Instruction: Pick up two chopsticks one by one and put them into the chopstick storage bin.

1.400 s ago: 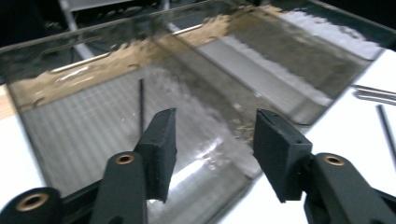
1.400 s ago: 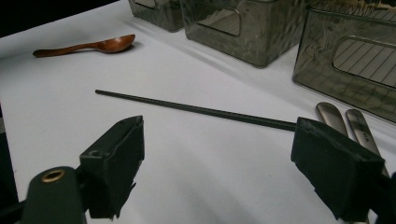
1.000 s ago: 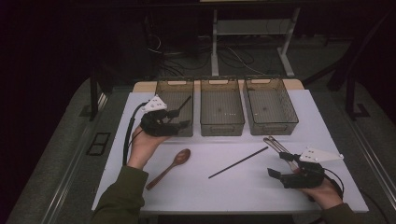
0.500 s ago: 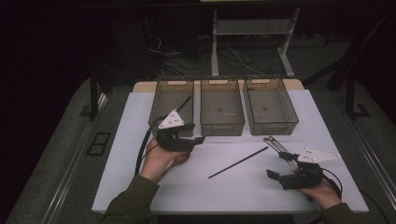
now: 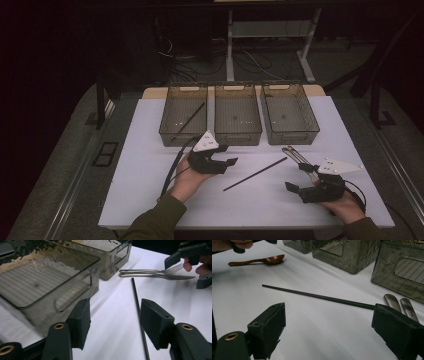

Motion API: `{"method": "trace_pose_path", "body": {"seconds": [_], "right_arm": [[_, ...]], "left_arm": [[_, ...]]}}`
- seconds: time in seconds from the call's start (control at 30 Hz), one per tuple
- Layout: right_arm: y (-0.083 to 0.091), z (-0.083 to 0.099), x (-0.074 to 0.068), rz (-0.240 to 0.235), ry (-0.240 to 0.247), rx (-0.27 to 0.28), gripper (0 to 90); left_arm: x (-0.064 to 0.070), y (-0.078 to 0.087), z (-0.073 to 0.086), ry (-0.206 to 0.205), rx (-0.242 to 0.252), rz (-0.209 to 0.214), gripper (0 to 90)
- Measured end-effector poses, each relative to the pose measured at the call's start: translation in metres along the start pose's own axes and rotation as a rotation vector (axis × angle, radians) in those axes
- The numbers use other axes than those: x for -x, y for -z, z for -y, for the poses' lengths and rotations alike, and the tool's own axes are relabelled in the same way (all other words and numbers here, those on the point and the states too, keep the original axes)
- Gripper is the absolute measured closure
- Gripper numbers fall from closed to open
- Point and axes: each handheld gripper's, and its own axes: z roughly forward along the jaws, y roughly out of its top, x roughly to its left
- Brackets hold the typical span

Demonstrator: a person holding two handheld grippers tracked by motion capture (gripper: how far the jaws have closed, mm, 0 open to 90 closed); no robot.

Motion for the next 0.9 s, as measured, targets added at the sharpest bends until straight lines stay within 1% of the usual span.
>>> {"method": "trace_pose_path", "body": {"seconds": [0.03, 0.13, 0.2, 0.23, 0.3, 0.33, 0.37, 0.4, 0.43, 0.5, 0.57, 0.6, 0.63, 0.83, 0.9], "right_arm": [[0.000, 0.000, 0.000, 0.000, 0.000, 0.000, 11.0], [0.000, 0.000, 0.000, 0.001, 0.001, 0.000, 11.0], [0.000, 0.000, 0.000, 0.001, 0.002, -0.002, 11.0], [0.000, 0.000, 0.000, 0.001, 0.003, -0.001, 11.0], [0.000, 0.000, 0.000, 0.003, 0.001, -0.001, 11.0], [0.000, 0.000, 0.000, 0.005, 0.001, -0.001, 11.0], [0.000, 0.000, 0.000, 0.005, 0.001, -0.001, 11.0], [0.000, 0.000, 0.000, 0.004, 0.002, 0.000, 11.0], [0.000, 0.000, 0.000, 0.004, 0.002, 0.000, 11.0], [0.000, 0.000, 0.000, 0.004, 0.001, -0.001, 11.0], [0.000, 0.000, 0.000, 0.004, 0.001, -0.001, 11.0], [0.000, 0.000, 0.000, 0.004, 0.002, -0.001, 11.0], [0.000, 0.000, 0.000, 0.005, 0.001, -0.002, 11.0], [0.000, 0.000, 0.000, 0.006, 0.003, -0.003, 11.0], [0.000, 0.000, 0.000, 0.006, 0.003, -0.003, 11.0]], "left_arm": [[0.002, -0.003, 0.001, 0.008, -0.002, 0.007, 42.2], [0.007, -0.011, 0.004, 0.009, -0.016, 0.031, 45.9], [0.011, -0.017, 0.006, 0.001, -0.032, 0.031, 50.2], [0.012, -0.020, 0.007, 0.000, -0.037, 0.026, 53.8], [0.014, -0.025, 0.008, 0.014, -0.048, 0.046, 55.2], [0.016, -0.027, 0.009, 0.013, -0.055, 0.048, 56.1], [0.018, -0.030, 0.010, 0.021, -0.056, 0.048, 57.4], [0.019, -0.032, 0.010, 0.030, -0.057, 0.056, 60.9], [0.020, -0.034, 0.011, 0.027, -0.070, 0.061, 60.9], [0.022, -0.038, 0.013, 0.021, -0.091, 0.064, 64.3], [0.024, -0.042, 0.014, 0.034, -0.099, 0.065, 67.5], [0.024, -0.043, 0.015, 0.030, -0.114, 0.070, 69.1], [0.024, -0.045, 0.016, 0.037, -0.114, 0.073, 70.4], [0.028, -0.055, 0.019, 0.017, -0.165, 0.092, 76.8], [0.030, -0.058, 0.020, 0.012, -0.180, 0.097, 77.6]]}}
